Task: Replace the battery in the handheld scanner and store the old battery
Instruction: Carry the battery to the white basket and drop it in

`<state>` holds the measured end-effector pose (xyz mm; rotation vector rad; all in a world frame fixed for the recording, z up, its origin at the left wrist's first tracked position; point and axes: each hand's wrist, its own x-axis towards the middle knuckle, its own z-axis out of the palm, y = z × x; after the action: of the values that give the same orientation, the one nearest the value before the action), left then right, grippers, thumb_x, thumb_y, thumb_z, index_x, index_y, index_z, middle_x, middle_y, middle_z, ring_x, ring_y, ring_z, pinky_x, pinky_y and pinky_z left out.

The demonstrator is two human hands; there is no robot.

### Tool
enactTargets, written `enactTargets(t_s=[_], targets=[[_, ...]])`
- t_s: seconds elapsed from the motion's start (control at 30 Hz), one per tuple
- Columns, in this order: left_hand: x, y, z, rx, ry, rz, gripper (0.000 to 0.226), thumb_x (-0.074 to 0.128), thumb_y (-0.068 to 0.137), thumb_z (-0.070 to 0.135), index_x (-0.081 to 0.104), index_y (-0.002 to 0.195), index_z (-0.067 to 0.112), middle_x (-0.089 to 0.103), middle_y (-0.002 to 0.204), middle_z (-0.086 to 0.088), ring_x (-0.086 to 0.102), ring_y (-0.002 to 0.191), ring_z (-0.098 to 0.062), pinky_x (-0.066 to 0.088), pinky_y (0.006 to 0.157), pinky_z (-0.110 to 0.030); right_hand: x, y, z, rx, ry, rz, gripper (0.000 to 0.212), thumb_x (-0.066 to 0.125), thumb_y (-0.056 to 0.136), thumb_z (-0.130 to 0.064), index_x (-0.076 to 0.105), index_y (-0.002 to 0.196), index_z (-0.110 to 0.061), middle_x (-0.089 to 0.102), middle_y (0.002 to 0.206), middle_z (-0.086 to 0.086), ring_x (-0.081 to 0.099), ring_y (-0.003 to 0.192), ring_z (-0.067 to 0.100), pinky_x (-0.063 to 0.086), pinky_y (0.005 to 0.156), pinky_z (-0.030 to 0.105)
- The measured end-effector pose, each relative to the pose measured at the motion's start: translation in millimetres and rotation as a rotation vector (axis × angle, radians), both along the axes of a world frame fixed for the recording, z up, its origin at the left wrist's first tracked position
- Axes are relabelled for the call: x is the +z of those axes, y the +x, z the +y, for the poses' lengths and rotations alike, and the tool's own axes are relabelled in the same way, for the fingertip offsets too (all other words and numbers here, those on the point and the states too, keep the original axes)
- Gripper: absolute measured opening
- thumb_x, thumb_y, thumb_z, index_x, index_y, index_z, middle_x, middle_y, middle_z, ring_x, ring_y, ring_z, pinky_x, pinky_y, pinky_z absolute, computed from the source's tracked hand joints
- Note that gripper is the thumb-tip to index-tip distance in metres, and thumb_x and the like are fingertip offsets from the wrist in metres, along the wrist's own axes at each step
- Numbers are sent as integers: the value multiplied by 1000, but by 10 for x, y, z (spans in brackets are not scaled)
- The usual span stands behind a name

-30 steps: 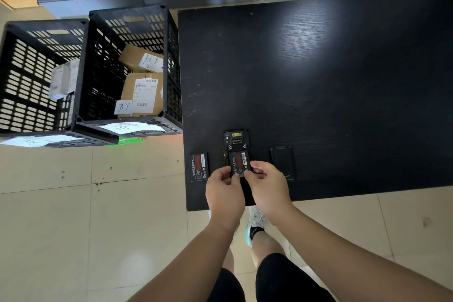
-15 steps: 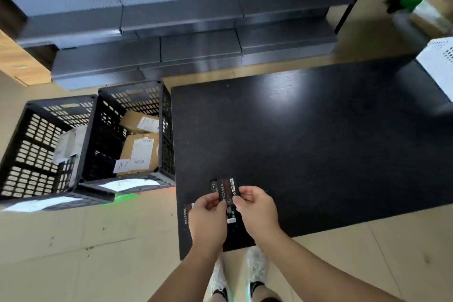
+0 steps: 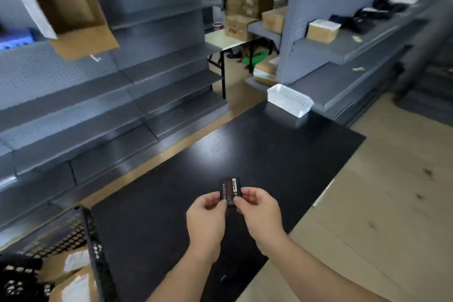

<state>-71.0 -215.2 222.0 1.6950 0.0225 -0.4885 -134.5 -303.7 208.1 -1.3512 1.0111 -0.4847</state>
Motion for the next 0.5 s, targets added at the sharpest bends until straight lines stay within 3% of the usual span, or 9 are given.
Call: enactTargets(t_s=[0.07,0.33,0.5], targets=[[121,-139,-363,-108,-34,-2,20,71,82,0,75,91,18,77,87,2,74,84,-13,61,80,-32,128,-237,-302,-109,-16,-34,21,76,80,-11,71,92,-27,76,88,-6,73,84,8,60,85,37],[401,-1070,-1825,-494,-121,9,21,71,82,0,73,94,17,78,88,-3,75,81,-13,60,79,-29,383,-1431,-1483,-487,-40,-104,19,77,79,-8,71,90,-22,77,86,0,74,83,17,59,86,43],[494,-1755,-2636,-683,-114,-46,19,72,80,6,74,91,20,79,83,2,76,79,-12,60,83,-37,487,-2250,-2134,-621,-67,-100,17,76,79,-11,74,93,-21,78,84,-3,75,78,13,60,83,37]])
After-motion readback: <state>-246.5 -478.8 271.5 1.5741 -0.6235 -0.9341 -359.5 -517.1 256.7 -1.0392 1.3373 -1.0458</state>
